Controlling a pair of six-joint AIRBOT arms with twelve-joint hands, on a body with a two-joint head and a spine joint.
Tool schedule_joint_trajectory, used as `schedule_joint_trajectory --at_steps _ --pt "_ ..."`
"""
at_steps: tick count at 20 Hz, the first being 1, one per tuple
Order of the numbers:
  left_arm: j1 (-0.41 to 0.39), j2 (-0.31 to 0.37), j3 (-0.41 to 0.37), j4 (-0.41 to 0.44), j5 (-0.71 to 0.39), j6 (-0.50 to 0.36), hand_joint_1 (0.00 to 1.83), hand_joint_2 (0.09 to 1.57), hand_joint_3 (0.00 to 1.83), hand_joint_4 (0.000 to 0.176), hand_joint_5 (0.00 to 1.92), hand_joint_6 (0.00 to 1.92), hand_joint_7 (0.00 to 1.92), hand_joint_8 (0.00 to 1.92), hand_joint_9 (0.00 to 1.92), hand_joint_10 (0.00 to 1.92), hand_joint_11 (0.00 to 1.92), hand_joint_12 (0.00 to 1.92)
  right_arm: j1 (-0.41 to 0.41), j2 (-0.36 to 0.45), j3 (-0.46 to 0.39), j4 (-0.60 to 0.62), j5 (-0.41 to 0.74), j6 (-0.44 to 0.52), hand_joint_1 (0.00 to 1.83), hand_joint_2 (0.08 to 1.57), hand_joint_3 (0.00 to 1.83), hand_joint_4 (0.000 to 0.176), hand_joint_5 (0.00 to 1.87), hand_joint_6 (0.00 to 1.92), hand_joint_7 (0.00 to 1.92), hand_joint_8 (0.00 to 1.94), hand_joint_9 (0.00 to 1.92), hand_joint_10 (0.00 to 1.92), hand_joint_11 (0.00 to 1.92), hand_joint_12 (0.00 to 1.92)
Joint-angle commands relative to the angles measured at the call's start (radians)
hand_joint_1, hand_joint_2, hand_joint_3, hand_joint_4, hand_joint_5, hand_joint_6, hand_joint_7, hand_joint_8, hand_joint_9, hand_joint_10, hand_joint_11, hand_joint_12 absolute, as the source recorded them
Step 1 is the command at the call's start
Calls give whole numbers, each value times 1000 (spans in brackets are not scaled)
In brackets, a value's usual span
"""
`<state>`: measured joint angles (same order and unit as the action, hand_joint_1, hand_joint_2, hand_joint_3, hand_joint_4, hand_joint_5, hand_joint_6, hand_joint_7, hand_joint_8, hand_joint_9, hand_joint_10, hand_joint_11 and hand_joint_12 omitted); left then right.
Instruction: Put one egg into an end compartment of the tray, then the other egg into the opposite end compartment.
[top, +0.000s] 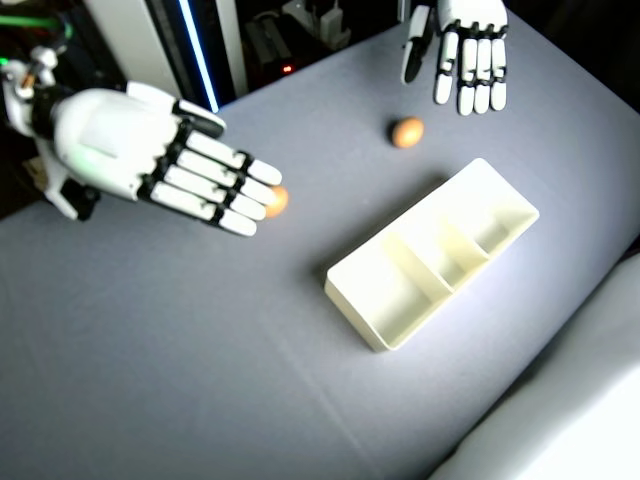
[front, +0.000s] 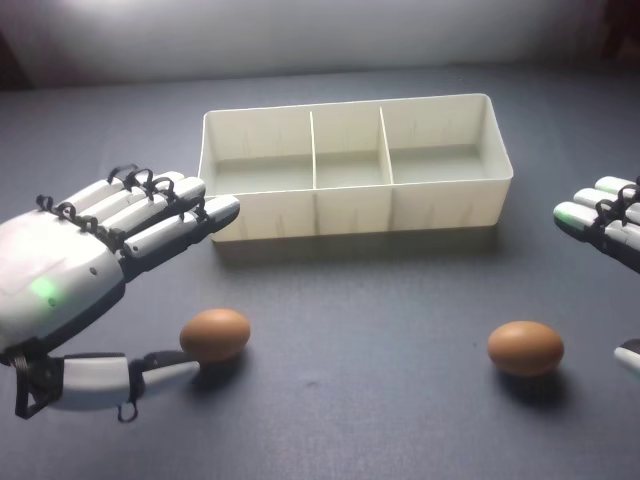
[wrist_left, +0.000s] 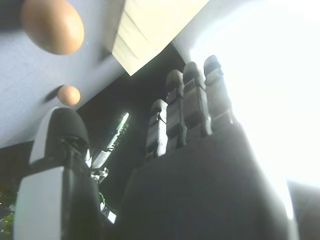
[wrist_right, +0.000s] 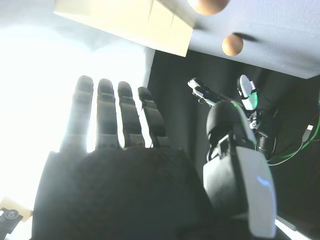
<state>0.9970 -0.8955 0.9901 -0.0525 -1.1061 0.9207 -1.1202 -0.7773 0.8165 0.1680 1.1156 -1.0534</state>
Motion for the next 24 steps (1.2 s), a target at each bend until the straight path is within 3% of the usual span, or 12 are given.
schedule_joint_trajectory --at_steps 1,5,6,8,11,12,13,15,16,20,22,24 --pt "-10 0 2 0 -114 0 496 1044 38 138 0 0 0 0 0 0 0 124 2 0 0 2 118 3 533 1158 184 0 0 0 0 0 0 0 0 1122" --pt "-10 -6 3 5 -101 -6 501 1052 13 139 0 0 0 0 0 0 0 11 0 0 1 3 118 3 531 1169 161 0 0 0 0 0 0 0 0 1122" --pt "-11 -13 9 12 -84 -16 526 1057 14 120 0 0 0 0 0 0 0 10 0 0 1 4 118 3 529 1174 140 0 0 0 0 0 0 0 0 1761" --pt "-15 -34 27 16 -43 -30 561 1076 19 93 0 0 0 0 0 0 10 19 0 0 1 6 118 3 519 1182 135 0 0 0 0 0 0 0 0 1915" --pt "-31 -57 49 16 0 -41 481 1153 0 76 0 0 49 7 93 46 0 605 -3 0 2 13 119 3 521 1194 130 0 0 0 0 0 0 0 0 1921" --pt "-41 -66 58 18 20 -41 486 1148 0 54 18 6 105 18 158 87 0 1042 -3 0 2 15 119 3 520 1195 128 0 0 0 0 0 0 0 0 1921" --pt "-47 -71 61 21 33 -40 482 1157 0 57 28 9 134 21 175 127 0 1282 -4 0 2 15 119 3 523 1198 129 0 0 0 0 0 0 0 0 1921" --pt "-69 -92 80 27 83 -40 529 1154 0 64 72 19 219 23 14 656 0 1570 -5 -1 2 17 119 3 540 1200 124 0 0 0 0 0 0 0 0 1921" --pt "-72 -96 84 27 93 -40 566 1151 0 73 107 37 262 44 2 800 0 1657 -5 -1 1 17 119 3 537 1203 124 0 0 0 0 0 0 0 0 1921" --pt "-88 -123 110 28 171 -40 602 1138 0 57 138 209 298 163 0 1006 0 1751 -6 -1 1 20 119 5 544 1213 124 0 0 0 0 0 0 0 0 1921" --pt "-94 -126 112 41 198 -38 672 1121 0 32 35 573 256 434 0 1183 0 1840 -6 -1 1 21 119 6 551 1215 122 0 0 0 0 0 0 0 0 1921" --pt "-101 -127 114 50 216 -36 728 1104 0 14 60 660 288 579 24 1296 0 1867 -6 -1 1 23 119 7 567 1213 117 0 0 0 0 0 0 0 0 1921"
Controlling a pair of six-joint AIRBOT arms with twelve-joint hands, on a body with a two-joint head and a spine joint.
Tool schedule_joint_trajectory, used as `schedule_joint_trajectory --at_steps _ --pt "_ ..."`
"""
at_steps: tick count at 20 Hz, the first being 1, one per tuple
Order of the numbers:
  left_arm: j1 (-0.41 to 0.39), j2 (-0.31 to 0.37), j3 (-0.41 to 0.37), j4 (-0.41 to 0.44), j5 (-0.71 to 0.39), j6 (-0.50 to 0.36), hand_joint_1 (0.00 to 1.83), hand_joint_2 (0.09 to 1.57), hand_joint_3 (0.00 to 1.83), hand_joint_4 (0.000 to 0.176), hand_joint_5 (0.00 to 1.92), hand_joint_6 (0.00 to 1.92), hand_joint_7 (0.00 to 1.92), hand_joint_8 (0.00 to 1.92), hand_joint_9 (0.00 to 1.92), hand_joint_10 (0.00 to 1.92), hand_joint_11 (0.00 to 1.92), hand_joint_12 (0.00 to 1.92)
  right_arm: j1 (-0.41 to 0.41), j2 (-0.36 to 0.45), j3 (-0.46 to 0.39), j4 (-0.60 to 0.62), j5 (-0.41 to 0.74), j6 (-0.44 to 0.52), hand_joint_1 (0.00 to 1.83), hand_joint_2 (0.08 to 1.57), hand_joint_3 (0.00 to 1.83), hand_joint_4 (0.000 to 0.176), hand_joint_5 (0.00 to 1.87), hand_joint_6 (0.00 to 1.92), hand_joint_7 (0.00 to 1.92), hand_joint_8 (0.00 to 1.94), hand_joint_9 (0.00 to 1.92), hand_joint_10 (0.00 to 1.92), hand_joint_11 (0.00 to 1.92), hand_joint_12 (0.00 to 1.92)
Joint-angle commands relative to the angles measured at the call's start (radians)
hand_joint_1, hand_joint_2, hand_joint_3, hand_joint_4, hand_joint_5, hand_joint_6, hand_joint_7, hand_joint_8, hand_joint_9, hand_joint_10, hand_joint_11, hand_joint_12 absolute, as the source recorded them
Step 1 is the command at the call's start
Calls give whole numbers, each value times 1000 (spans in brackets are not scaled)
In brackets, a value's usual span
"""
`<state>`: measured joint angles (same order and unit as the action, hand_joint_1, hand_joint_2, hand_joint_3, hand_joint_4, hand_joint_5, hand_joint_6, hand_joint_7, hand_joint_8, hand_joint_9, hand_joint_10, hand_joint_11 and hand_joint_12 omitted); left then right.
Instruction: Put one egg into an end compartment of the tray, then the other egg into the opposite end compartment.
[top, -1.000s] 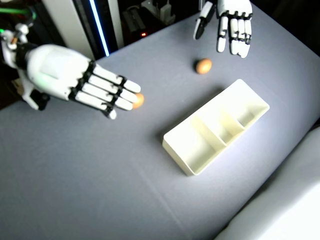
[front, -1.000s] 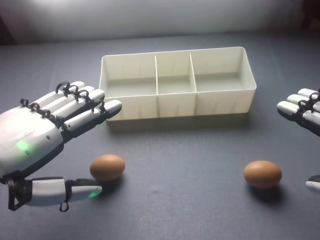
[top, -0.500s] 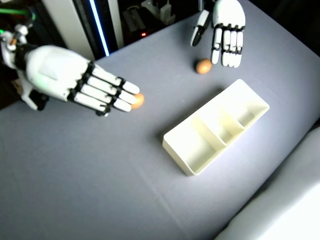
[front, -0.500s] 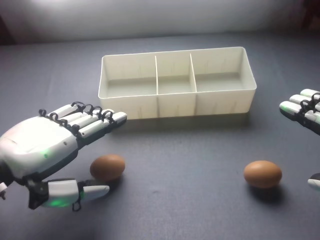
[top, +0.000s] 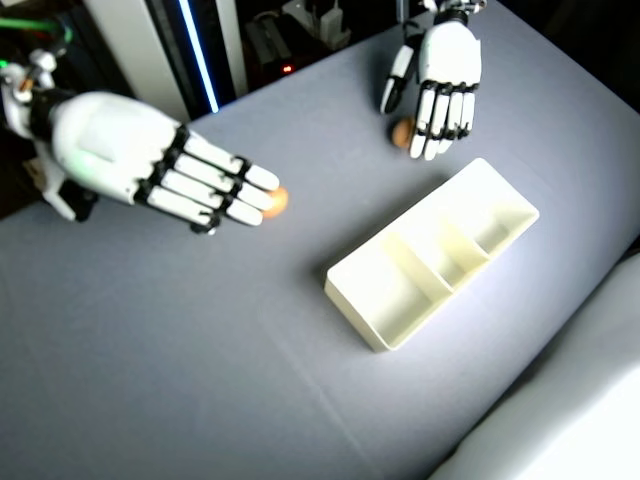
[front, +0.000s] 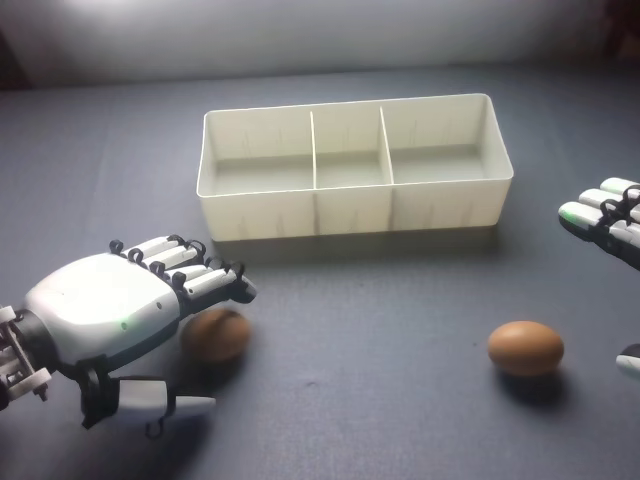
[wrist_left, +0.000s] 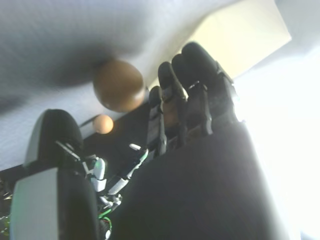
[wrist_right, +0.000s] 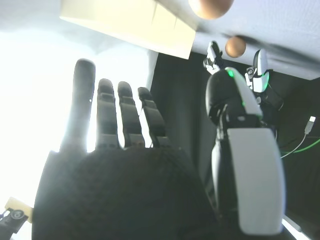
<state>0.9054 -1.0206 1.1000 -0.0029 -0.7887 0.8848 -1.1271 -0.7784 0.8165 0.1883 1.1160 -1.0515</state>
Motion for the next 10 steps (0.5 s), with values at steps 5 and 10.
schedule_joint_trajectory --at_steps 5,10 --pt "-16 -19 16 4 -83 1 854 1097 0 0 106 931 401 943 255 1437 53 1921 -1 0 0 5 119 5 545 1226 111 0 0 0 0 0 0 0 0 1921" --pt "-24 -41 30 3 -74 1 965 1121 7 0 215 1159 524 1495 582 1733 558 1921 -1 0 0 6 119 5 544 1224 104 0 0 0 0 0 0 0 0 1921"
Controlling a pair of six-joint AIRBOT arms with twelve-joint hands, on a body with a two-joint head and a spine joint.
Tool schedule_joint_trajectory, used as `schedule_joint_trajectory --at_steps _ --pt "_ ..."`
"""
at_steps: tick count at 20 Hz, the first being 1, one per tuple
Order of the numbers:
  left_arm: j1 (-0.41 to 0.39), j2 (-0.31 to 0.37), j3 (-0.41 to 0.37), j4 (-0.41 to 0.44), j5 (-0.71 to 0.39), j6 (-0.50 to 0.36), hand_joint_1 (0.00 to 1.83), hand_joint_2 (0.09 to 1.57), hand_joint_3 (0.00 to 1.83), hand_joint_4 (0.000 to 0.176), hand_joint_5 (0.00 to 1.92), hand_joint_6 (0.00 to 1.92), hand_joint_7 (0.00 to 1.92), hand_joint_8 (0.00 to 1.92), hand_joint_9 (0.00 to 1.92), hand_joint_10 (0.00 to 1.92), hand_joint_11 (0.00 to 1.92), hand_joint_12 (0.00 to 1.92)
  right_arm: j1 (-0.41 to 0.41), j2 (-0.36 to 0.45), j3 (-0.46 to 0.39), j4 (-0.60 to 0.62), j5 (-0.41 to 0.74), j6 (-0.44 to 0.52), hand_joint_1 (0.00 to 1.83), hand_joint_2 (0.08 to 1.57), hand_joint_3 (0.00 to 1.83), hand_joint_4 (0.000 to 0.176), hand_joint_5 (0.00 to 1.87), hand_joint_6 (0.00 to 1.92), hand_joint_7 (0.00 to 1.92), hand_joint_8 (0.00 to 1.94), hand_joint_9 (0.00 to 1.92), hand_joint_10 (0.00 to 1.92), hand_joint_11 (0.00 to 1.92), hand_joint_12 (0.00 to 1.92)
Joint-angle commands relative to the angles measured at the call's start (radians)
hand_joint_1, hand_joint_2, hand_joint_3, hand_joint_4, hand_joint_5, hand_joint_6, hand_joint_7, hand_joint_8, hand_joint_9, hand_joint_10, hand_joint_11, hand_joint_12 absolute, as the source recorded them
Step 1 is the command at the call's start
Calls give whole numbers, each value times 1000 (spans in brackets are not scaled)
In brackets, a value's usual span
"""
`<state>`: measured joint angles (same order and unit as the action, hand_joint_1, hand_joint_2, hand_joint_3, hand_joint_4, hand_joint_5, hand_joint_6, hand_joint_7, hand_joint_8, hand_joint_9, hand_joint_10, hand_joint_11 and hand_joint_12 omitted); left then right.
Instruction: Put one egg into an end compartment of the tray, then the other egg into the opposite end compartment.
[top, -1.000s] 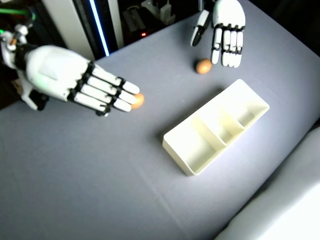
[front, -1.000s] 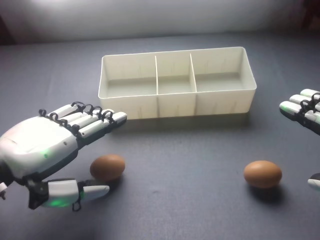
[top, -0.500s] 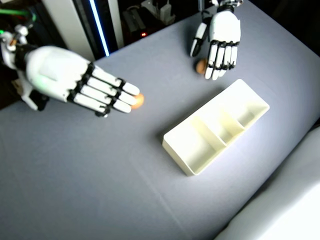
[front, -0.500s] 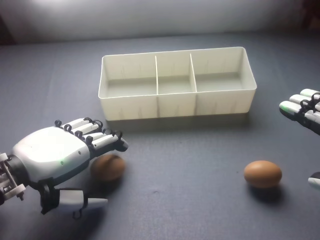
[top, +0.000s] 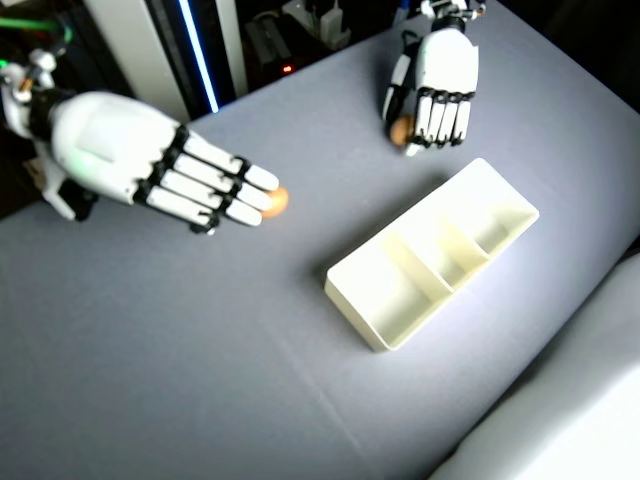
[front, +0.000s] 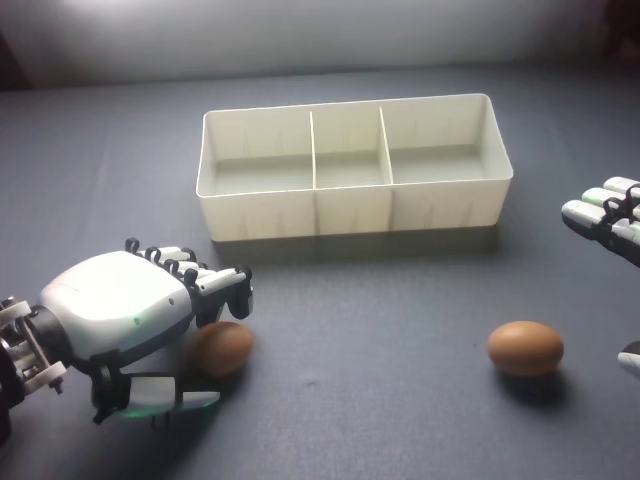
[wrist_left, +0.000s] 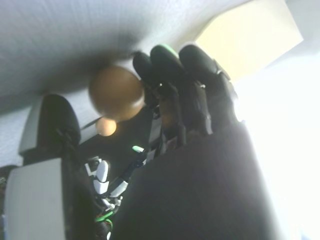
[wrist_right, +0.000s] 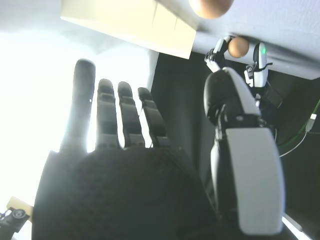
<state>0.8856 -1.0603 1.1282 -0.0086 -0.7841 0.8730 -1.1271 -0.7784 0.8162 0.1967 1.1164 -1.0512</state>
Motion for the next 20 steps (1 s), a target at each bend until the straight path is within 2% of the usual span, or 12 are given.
schedule_joint_trajectory --at_steps 1,2,3,5,6,9,13,17,18,19,20 --pt "-6 -4 6 7 -77 12 1146 1156 101 0 708 1241 1057 1812 1244 1894 1329 1921 -1 0 0 -2 119 5 549 1227 102 0 0 0 0 0 0 0 0 1921" --pt "-8 -4 5 7 -82 12 1146 1156 101 0 708 1241 1057 1812 1244 1894 1329 1921 -1 0 0 -2 119 5 549 1227 102 0 0 0 0 0 0 0 0 1921" --pt "-8 -1 2 8 -94 12 1140 1163 48 0 826 1205 1261 1899 1444 1916 1544 1921 -1 0 0 -2 119 5 549 1227 102 0 0 0 0 0 0 0 0 1921" --pt "-8 25 -28 11 -136 35 1119 1193 28 0 809 1264 1274 1920 1457 1921 1574 1921 -2 1 0 -2 119 5 541 1232 101 0 0 0 0 0 0 0 0 1921" --pt "-8 42 -47 11 -150 57 1103 1215 29 0 772 1323 1193 1921 1388 1921 1510 1921 -2 1 0 -2 119 6 526 1234 100 0 0 0 0 0 0 0 0 1921" --pt "-9 91 -87 32 -195 79 1100 1229 20 0 754 1348 1209 1921 1442 1921 1575 1921 -2 1 0 0 119 7 530 1239 99 0 0 0 0 0 0 0 0 1921" --pt "-23 141 -117 57 -265 81 1121 1201 0 0 816 1252 1234 1921 1457 1921 1579 1921 -2 1 0 4 119 7 521 1244 97 0 0 0 0 0 0 0 0 1921" --pt "-100 144 -100 62 -275 96 1131 1188 0 0 839 1212 1144 1921 1396 1921 1508 1921 -2 1 0 6 122 7 490 1250 96 0 0 0 0 0 0 0 0 1921" --pt "-129 139 -90 62 -261 102 1124 1198 1 0 817 1245 1031 1879 1241 1921 1335 1921 -2 1 -1 6 124 7 483 1251 95 0 0 0 0 0 0 0 0 1921" --pt "-159 130 -77 62 -242 110 1198 1224 4 0 737 1156 875 1614 1174 1768 1221 1872 -2 1 0 7 126 7 478 1254 96 0 0 0 0 0 0 0 0 1921" --pt "-183 122 -65 62 -230 115 1218 1223 0 0 722 1144 872 1511 1173 1661 1178 1809 -2 1 0 8 127 7 472 1257 96 0 0 0 0 0 0 0 0 1921"
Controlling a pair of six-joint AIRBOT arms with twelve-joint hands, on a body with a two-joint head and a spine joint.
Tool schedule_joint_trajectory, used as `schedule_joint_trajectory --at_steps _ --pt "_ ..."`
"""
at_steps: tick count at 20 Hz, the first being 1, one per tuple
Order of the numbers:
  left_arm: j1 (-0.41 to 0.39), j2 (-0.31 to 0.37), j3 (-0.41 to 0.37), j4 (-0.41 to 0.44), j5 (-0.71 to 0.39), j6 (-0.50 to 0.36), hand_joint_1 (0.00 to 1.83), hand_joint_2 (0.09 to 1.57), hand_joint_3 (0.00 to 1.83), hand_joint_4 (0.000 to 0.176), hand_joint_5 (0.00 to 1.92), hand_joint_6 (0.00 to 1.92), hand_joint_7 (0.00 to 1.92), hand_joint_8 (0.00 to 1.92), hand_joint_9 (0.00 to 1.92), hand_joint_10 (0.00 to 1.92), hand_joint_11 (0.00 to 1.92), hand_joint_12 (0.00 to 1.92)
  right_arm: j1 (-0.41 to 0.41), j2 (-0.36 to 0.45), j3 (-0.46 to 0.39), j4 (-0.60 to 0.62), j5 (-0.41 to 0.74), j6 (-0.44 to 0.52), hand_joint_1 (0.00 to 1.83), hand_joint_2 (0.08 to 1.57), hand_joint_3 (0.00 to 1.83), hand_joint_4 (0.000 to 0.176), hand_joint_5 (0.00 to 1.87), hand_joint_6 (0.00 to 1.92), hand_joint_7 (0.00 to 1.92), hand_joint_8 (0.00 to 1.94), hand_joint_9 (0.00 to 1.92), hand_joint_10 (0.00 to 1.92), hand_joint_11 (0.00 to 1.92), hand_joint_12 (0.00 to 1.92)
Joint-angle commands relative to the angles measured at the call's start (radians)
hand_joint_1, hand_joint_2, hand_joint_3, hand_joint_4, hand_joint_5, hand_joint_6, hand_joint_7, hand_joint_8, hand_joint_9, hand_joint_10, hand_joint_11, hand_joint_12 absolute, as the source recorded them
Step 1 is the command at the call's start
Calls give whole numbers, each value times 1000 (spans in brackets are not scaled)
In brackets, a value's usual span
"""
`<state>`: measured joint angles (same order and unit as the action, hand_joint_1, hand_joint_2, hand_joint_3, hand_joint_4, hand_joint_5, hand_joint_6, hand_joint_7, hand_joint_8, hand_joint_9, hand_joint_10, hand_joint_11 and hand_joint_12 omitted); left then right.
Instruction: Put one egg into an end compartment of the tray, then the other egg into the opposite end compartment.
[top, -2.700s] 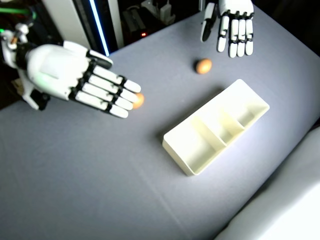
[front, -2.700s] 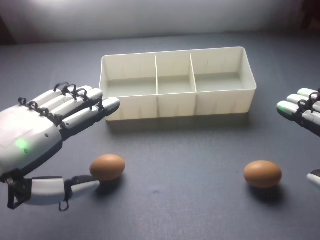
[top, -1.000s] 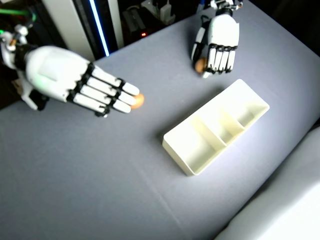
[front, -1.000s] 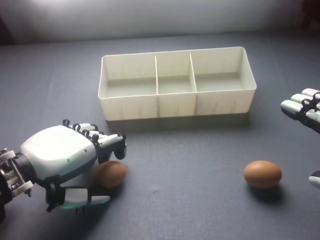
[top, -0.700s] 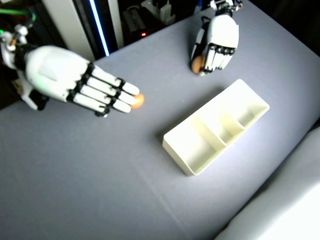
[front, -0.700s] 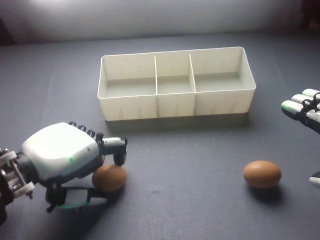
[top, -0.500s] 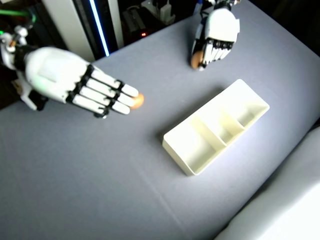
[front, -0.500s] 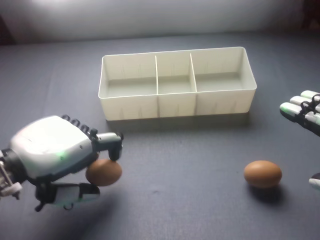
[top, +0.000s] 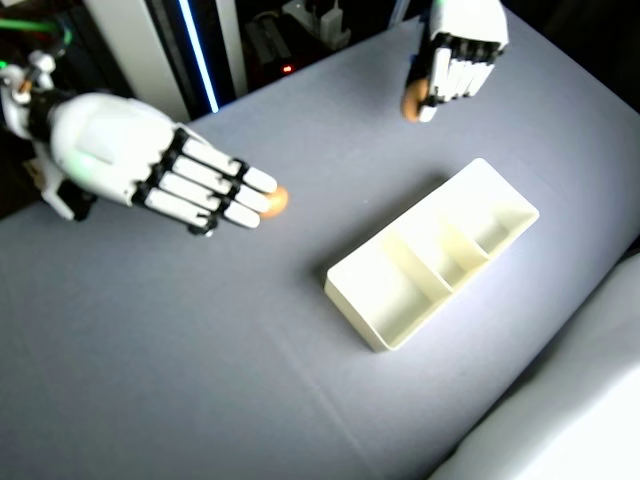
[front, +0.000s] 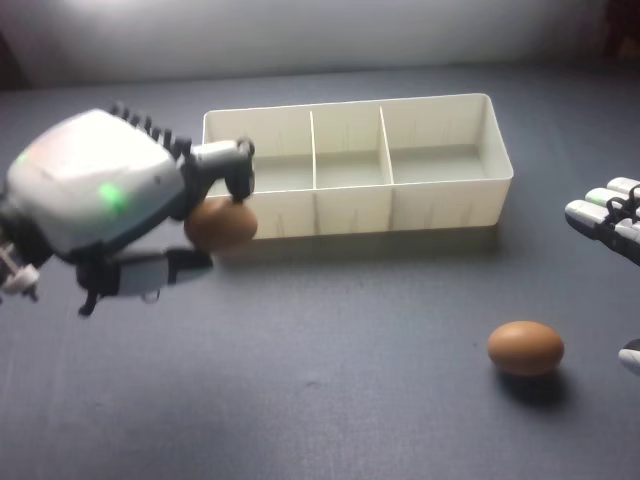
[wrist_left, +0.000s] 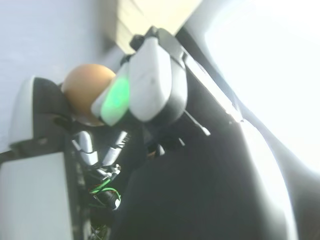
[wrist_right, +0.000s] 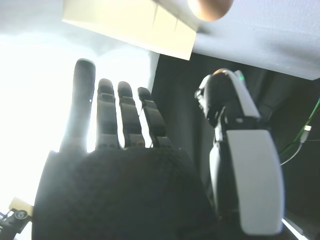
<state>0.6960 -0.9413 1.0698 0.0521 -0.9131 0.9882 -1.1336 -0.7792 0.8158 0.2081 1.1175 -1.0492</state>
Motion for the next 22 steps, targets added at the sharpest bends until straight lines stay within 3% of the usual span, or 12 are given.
schedule_joint_trajectory --at_steps 1,4,7,9,10,13,14,15,16,18,19,22 --pt "-19 -7 7 1 -90 2 1231 1203 0 0 727 1166 931 1365 1174 1483 1126 1692 4 1 0 -4 127 5 460 1257 93 0 0 0 0 0 0 0 0 1921" --pt "-86 -40 49 -30 -61 21 1238 1189 0 0 746 1155 959 1302 1108 1402 1019 1663 2 1 1 -3 131 5 498 1260 87 0 0 0 0 0 0 0 0 1921" --pt "-135 -71 87 -84 -23 64 1226 1214 5 0 741 1110 873 1487 1190 1626 1138 1813 1 1 2 -3 131 5 495 1265 85 0 0 0 0 0 0 0 0 1921" --pt "-168 -97 125 -124 4 73 1205 1233 10 0 731 1345 770 1446 1095 1829 1083 1917 0 -1 3 -3 131 5 514 1270 83 0 0 0 0 0 0 0 0 1921" --pt "-185 -110 145 -139 19 74 1133 1218 1 0 780 1296 972 1826 1155 1903 1207 1920 -1 -1 3 -3 131 5 515 1271 83 0 0 0 0 0 0 0 0 1921" --pt "-256 -168 219 -161 125 79 1107 1222 5 0 774 1311 1054 1910 1231 1921 1340 1921 -4 -3 5 -3 131 5 507 1274 83 0 0 0 0 0 0 0 0 1921" --pt "-265 -185 236 -169 153 80 1181 1244 13 0 641 1337 883 1560 905 1733 962 1921 -4 -4 5 -3 131 5 504 1274 83 0 0 0 0 0 0 0 0 1921" --pt "-265 -193 245 -181 162 82 1287 1204 0 0 445 1033 824 1360 823 1557 778 1916 -4 -5 5 -3 131 5 491 1279 85 0 0 0 0 0 0 0 0 1921" --pt "-265 -206 258 -203 181 97 1094 1181 0 0 303 899 579 1154 626 1518 591 1920 -4 -5 5 -3 131 5 475 1278 85 0 0 0 0 0 0 0 0 1921" --pt "-262 -218 272 -218 205 106 1049 1162 0 48 133 817 285 1143 283 1523 150 1921 -4 -5 5 -3 131 7 470 1276 84 0 0 0 0 0 0 0 0 1921" --pt "-257 -219 274 -226 208 106 1015 1173 0 71 38 884 173 1134 122 1442 29 1921 -4 -5 5 -5 133 10 474 1283 87 0 0 0 0 0 0 0 0 1921" --pt "-247 -219 273 -231 203 106 938 1159 0 80 0 851 87 851 1 997 0 1647 -4 -5 3 -24 139 25 503 1284 84 0 0 0 0 0 0 0 0 1921"
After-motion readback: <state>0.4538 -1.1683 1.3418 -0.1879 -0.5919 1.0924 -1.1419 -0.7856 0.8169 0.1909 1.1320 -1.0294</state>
